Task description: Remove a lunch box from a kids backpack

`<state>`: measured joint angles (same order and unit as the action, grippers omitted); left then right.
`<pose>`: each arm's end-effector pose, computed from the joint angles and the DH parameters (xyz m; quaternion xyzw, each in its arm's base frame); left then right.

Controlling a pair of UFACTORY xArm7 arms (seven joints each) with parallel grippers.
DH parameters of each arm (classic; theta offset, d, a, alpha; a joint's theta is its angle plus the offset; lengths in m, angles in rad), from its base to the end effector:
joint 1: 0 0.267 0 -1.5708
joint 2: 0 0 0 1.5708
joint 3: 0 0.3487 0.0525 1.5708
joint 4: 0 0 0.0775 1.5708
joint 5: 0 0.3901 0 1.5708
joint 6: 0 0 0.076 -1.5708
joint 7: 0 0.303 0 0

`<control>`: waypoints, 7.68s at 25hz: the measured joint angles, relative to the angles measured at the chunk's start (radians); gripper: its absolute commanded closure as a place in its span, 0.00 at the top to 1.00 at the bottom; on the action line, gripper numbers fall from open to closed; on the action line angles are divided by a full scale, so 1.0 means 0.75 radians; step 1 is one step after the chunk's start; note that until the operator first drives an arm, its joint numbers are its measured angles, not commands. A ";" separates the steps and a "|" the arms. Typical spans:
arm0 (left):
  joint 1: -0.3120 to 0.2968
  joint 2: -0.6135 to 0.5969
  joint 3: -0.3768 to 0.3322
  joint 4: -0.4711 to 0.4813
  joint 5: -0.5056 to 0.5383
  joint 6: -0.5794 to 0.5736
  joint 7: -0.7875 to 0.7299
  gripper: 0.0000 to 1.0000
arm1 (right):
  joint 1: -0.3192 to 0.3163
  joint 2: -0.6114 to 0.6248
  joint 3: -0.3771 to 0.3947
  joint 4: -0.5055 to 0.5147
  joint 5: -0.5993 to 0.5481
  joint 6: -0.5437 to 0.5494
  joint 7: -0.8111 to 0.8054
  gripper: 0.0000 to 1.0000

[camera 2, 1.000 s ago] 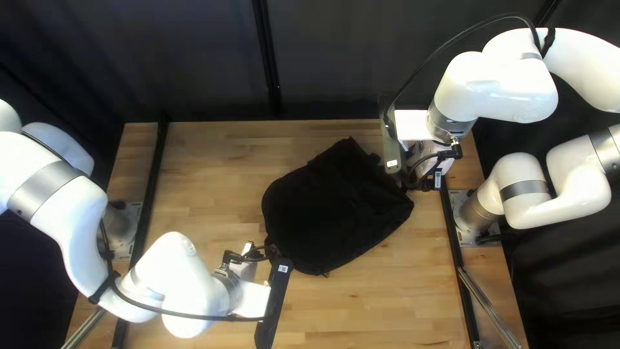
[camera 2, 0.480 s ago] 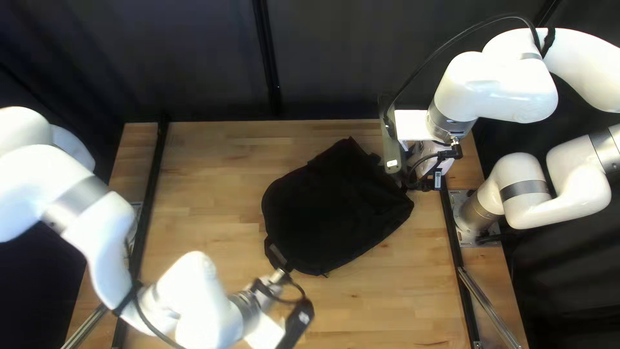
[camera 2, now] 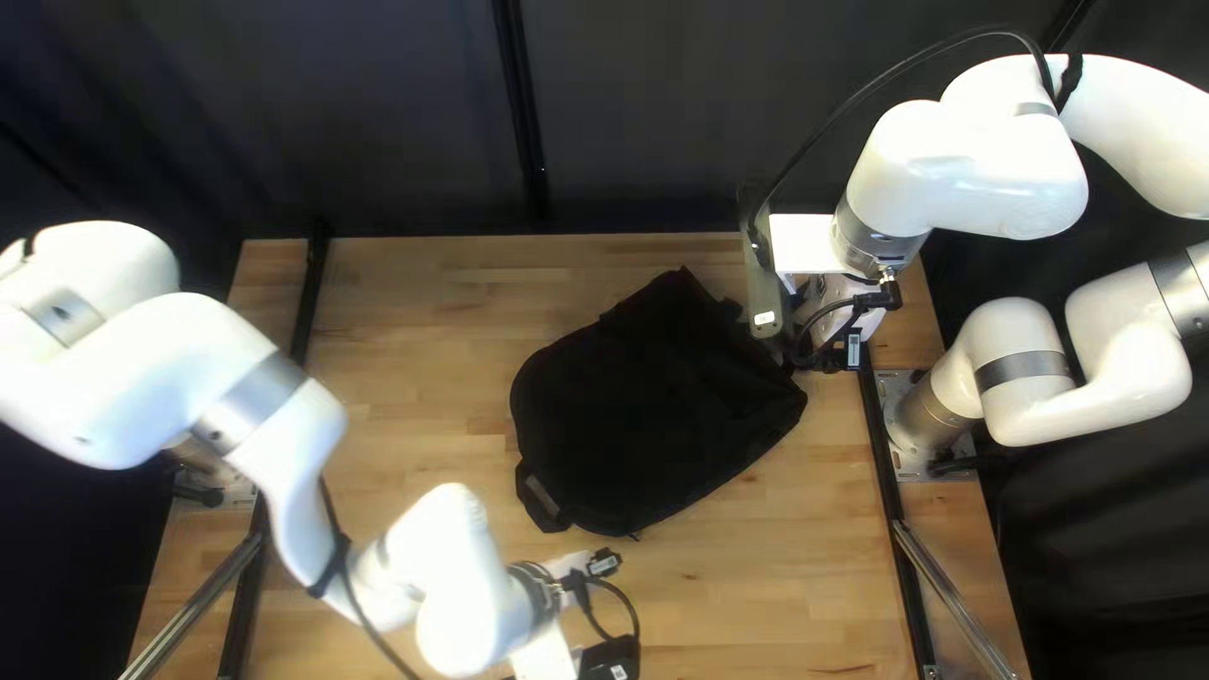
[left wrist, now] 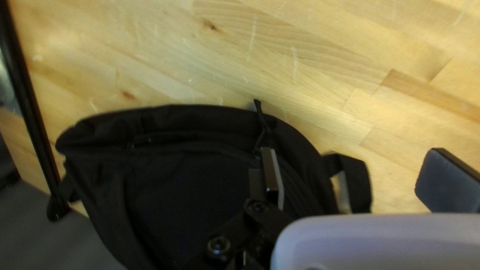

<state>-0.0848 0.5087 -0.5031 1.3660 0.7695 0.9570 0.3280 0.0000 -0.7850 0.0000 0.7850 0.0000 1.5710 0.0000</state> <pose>0.6152 -0.2431 0.0897 -0.7752 0.6024 -0.0249 0.1886 0.2565 0.0000 0.3249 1.0000 0.0000 -0.0005 0.0000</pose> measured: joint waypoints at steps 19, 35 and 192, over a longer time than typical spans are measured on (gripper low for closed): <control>-0.054 0.408 0.087 0.454 0.016 0.293 0.368 1.00 | 0.000 0.000 0.000 0.000 0.000 0.000 0.000 1.00; -0.175 0.638 0.150 0.835 -0.012 0.545 0.356 1.00 | 0.000 0.000 0.000 0.000 0.000 0.000 0.000 1.00; 0.291 -0.227 -0.079 -0.374 -0.269 -0.358 0.073 0.00 | 0.219 0.302 0.457 -0.398 -0.177 -0.936 0.024 1.00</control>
<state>0.1338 0.3381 -0.5621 1.0858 0.5675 0.6885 0.3824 0.1639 -0.5583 0.3424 0.4867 -0.1328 0.8692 0.0179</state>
